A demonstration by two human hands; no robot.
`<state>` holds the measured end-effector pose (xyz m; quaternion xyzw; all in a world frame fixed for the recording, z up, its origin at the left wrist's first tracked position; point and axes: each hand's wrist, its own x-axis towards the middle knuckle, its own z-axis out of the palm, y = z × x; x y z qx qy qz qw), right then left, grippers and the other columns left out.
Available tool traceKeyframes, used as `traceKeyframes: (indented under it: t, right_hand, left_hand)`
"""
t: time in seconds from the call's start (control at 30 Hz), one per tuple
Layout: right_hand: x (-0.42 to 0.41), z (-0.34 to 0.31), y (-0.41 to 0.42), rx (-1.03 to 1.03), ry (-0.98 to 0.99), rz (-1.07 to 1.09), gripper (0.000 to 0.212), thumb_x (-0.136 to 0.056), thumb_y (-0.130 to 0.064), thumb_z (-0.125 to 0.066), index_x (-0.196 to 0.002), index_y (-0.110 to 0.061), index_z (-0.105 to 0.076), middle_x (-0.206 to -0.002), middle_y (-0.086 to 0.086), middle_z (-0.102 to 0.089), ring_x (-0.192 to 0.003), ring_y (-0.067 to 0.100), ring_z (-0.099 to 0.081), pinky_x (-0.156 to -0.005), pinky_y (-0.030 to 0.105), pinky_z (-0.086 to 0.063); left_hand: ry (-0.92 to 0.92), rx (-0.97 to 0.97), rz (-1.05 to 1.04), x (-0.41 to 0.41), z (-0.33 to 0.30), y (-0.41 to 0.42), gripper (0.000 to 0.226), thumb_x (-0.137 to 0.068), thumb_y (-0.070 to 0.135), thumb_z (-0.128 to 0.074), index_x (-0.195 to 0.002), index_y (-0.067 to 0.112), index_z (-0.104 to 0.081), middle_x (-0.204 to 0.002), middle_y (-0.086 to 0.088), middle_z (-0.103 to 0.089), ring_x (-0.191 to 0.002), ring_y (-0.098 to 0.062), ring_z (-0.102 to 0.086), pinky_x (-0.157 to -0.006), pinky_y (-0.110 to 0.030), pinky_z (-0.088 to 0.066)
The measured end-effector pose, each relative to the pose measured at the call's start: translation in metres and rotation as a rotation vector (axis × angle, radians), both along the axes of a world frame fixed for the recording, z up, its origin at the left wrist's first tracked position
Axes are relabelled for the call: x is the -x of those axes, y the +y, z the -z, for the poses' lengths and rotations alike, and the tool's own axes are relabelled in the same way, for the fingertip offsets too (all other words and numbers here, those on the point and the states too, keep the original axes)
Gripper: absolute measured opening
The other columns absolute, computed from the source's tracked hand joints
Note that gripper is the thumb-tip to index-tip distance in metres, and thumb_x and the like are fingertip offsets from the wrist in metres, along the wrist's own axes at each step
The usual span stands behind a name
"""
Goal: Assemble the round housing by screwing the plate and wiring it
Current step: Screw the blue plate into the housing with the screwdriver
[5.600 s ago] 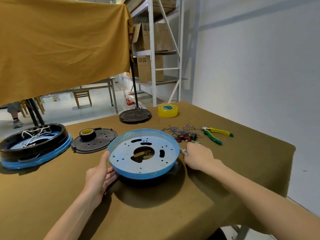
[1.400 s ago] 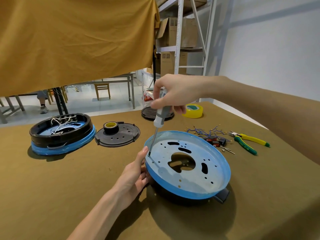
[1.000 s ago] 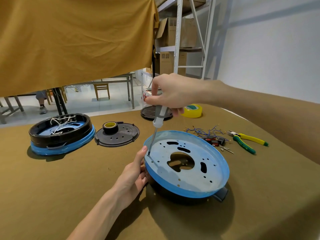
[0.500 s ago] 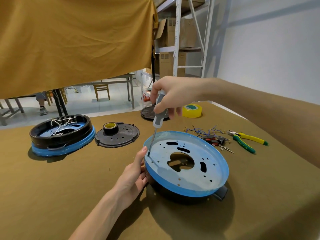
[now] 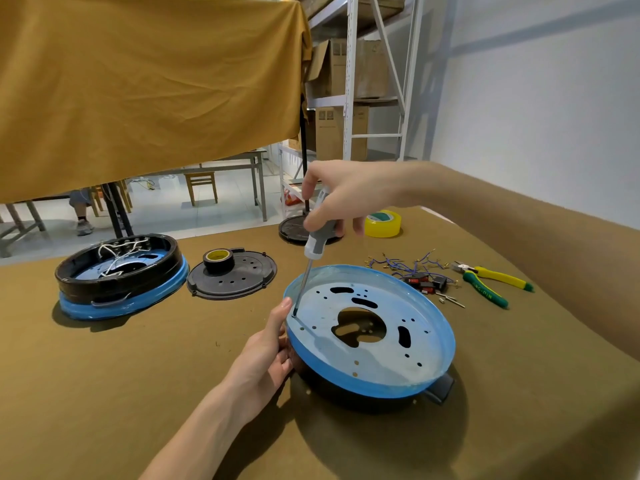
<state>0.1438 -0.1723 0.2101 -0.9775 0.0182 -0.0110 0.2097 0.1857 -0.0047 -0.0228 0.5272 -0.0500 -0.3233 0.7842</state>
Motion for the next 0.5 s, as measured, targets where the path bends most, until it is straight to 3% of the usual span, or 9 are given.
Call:
traceKeyframes:
  t: [0.07, 0.13, 0.17, 0.23, 0.3, 0.37, 0.43, 0.5]
  right_hand:
    - [0.001, -0.001, -0.001, -0.036, 0.008, -0.01, 0.036, -0.093, -0.021, -0.073, -0.122, -0.015, -0.051, -0.087, 0.011, -0.075, -0.056, 0.015, -0.072, -0.046, 0.023, -0.053]
    - [0.0, 0.005, 0.001, 0.076, -0.058, 0.015, 0.031, -0.1, -0.034, -0.065, -0.115, -0.008, -0.059, -0.069, 0.008, -0.075, -0.049, 0.018, -0.07, -0.041, 0.022, -0.05]
    - [-0.001, 0.007, 0.003, 0.139, -0.089, 0.031, 0.039, -0.1, -0.043, -0.062, -0.111, -0.005, -0.061, -0.066, 0.008, -0.075, -0.048, 0.019, -0.07, -0.04, 0.021, -0.049]
    - [-0.001, 0.007, 0.002, 0.122, -0.065, 0.03, 0.041, -0.097, -0.047, -0.065, -0.115, -0.01, -0.059, -0.079, 0.01, -0.076, -0.055, 0.019, -0.073, -0.042, 0.023, -0.052]
    - [0.0, 0.001, -0.001, 0.023, 0.005, 0.008, 0.035, -0.092, -0.031, -0.074, -0.118, -0.018, -0.054, -0.093, 0.01, -0.073, -0.063, 0.018, -0.075, -0.046, 0.025, -0.054]
    - [0.0, 0.003, -0.002, 0.004, -0.002, -0.001, 0.03, -0.093, -0.025, -0.074, -0.115, -0.017, -0.056, -0.086, 0.01, -0.076, -0.059, 0.019, -0.074, -0.046, 0.025, -0.054]
    - [-0.001, 0.008, 0.001, 0.071, -0.065, 0.014, 0.03, -0.098, -0.038, -0.067, -0.111, -0.011, -0.059, -0.071, 0.008, -0.076, -0.05, 0.018, -0.071, -0.041, 0.023, -0.051]
    - [-0.001, 0.009, 0.002, 0.08, -0.079, 0.022, 0.037, -0.097, -0.044, -0.066, -0.114, -0.013, -0.056, -0.076, 0.006, -0.076, -0.052, 0.017, -0.072, -0.041, 0.023, -0.051]
  left_hand:
    - [-0.005, -0.002, 0.002, 0.001, 0.0, 0.0, 0.074, -0.054, 0.059, -0.084, -0.112, 0.02, -0.061, -0.095, -0.002, -0.08, -0.112, -0.025, -0.069, -0.107, -0.046, -0.052]
    - [-0.003, 0.0, 0.007, 0.001, -0.001, 0.001, 0.073, -0.054, 0.059, -0.084, -0.112, 0.021, -0.061, -0.095, -0.002, -0.08, -0.108, -0.023, -0.072, -0.102, -0.043, -0.055]
    - [-0.003, 0.005, 0.01, 0.001, -0.001, 0.001, 0.072, -0.055, 0.059, -0.084, -0.112, 0.021, -0.061, -0.096, -0.002, -0.08, -0.105, -0.022, -0.073, -0.098, -0.041, -0.057]
    - [0.001, 0.01, 0.012, 0.001, -0.002, 0.002, 0.073, -0.056, 0.059, -0.084, -0.114, 0.02, -0.061, -0.098, -0.003, -0.08, -0.103, -0.022, -0.074, -0.096, -0.04, -0.057]
    - [0.001, 0.007, 0.011, 0.001, -0.001, 0.001, 0.074, -0.055, 0.059, -0.085, -0.113, 0.02, -0.061, -0.097, -0.003, -0.08, -0.106, -0.023, -0.073, -0.102, -0.043, -0.055]
    - [0.004, 0.004, 0.01, 0.001, -0.001, 0.001, 0.075, -0.053, 0.059, -0.085, -0.112, 0.021, -0.06, -0.094, -0.002, -0.08, -0.111, -0.025, -0.07, -0.106, -0.045, -0.052]
    - [0.012, 0.003, 0.003, 0.001, 0.0, 0.0, 0.076, -0.051, 0.059, -0.086, -0.111, 0.02, -0.06, -0.094, -0.002, -0.08, -0.113, -0.025, -0.069, -0.107, -0.046, -0.051]
    - [0.019, 0.001, -0.006, 0.0, -0.001, 0.0, 0.077, -0.05, 0.059, -0.087, -0.111, 0.02, -0.061, -0.094, -0.003, -0.08, -0.112, -0.026, -0.069, -0.107, -0.046, -0.051]
